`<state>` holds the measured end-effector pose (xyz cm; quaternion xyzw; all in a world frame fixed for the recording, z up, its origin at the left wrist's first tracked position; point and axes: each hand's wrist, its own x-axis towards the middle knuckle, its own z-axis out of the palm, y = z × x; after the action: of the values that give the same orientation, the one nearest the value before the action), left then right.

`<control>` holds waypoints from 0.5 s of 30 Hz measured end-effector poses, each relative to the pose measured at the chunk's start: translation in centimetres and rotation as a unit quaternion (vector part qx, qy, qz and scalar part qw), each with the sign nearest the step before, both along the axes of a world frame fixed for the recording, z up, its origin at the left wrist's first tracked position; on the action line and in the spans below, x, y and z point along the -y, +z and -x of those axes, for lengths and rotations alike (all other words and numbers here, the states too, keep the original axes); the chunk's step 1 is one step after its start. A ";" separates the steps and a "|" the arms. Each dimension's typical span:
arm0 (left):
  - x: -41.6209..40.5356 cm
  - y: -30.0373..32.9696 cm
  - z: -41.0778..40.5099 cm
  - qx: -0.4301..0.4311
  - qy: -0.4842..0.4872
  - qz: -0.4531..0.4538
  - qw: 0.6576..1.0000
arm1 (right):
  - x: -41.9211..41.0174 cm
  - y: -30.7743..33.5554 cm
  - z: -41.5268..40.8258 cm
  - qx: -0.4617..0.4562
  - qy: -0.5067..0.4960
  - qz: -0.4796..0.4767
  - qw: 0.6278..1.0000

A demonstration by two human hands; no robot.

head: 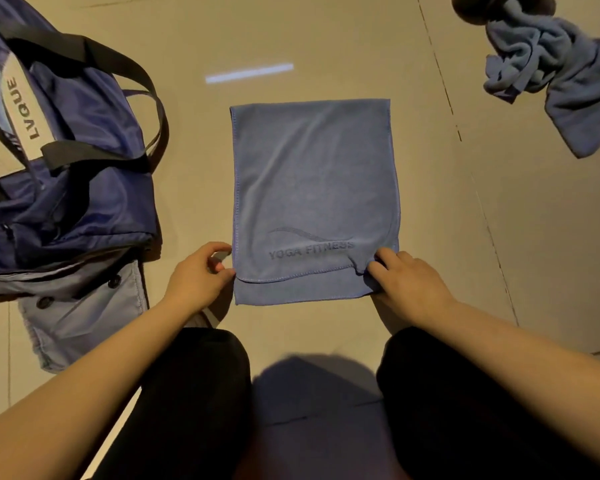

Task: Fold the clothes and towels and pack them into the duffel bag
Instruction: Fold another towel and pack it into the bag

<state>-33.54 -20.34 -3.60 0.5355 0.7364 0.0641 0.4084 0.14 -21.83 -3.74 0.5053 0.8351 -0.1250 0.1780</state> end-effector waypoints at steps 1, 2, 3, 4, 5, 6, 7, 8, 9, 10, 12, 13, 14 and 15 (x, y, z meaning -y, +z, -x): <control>0.4 -0.2 0.3 -0.034 -0.017 -0.023 0.999 | -0.4 0.2 0.1 -0.006 0.003 -0.014 1.000; 0.8 -0.3 0.4 -0.066 -0.058 -0.062 0.994 | -0.8 0.4 0.1 -0.016 0.003 -0.028 0.999; 1.1 -0.3 0.3 -0.086 -0.116 -0.111 0.983 | -1.2 0.6 0.0 -0.029 0.006 -0.042 0.999; 1.2 -0.3 0.1 -0.094 -0.187 -0.158 0.965 | -1.4 0.9 -0.1 -0.041 0.007 -0.052 0.998; 1.3 -0.4 -0.2 -0.098 -0.260 -0.194 0.941 | -1.6 1.2 -0.2 -0.051 0.008 -0.064 0.997; 1.2 -0.5 -0.5 -0.105 -0.322 -0.209 0.917 | -1.6 1.6 -0.3 -0.057 0.008 -0.074 0.996; 1.0 -0.8 -0.7 -0.110 -0.367 -0.215 0.899 | -1.4 1.7 -0.6 -0.060 0.012 -0.083 0.995; 0.9 -1.1 -0.9 -0.111 -0.391 -0.211 0.889 | -1.2 1.7 -0.9 -0.062 0.019 -0.086 0.994; 0.7 -1.4 -1.0 -0.106 -0.394 -0.211 0.888 | -0.9 1.5 -1.1 -0.065 0.028 -0.081 0.994; 0.6 -1.6 -1.0 -0.101 -0.386 -0.208 0.893 | -0.6 1.3 -1.4 -0.068 0.034 -0.065 0.995; 0.3 -1.7 -0.8 -0.098 -0.372 -0.196 0.902 | -0.1 0.6 -1.8 -0.068 0.044 -0.040 0.996; 0.4 -1.7 -0.7 -0.100 -0.377 -0.195 0.900 | 0.2 0.2 -1.9 -0.066 0.044 -0.032 0.996; 0.5 -1.4 -0.6 -0.098 -0.382 -0.196 0.898 | 0.4 -0.1 -2.0 -0.065 0.038 -0.027 0.997; 0.5 -1.2 -0.6 -0.092 -0.372 -0.199 0.902 | 0.5 -0.3 -2.1 -0.070 0.028 -0.026 0.997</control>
<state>-32.92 -20.81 -4.84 0.8443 0.4897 0.0029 0.2176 2.20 -22.34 -4.03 0.4762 0.8622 -0.1338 0.1092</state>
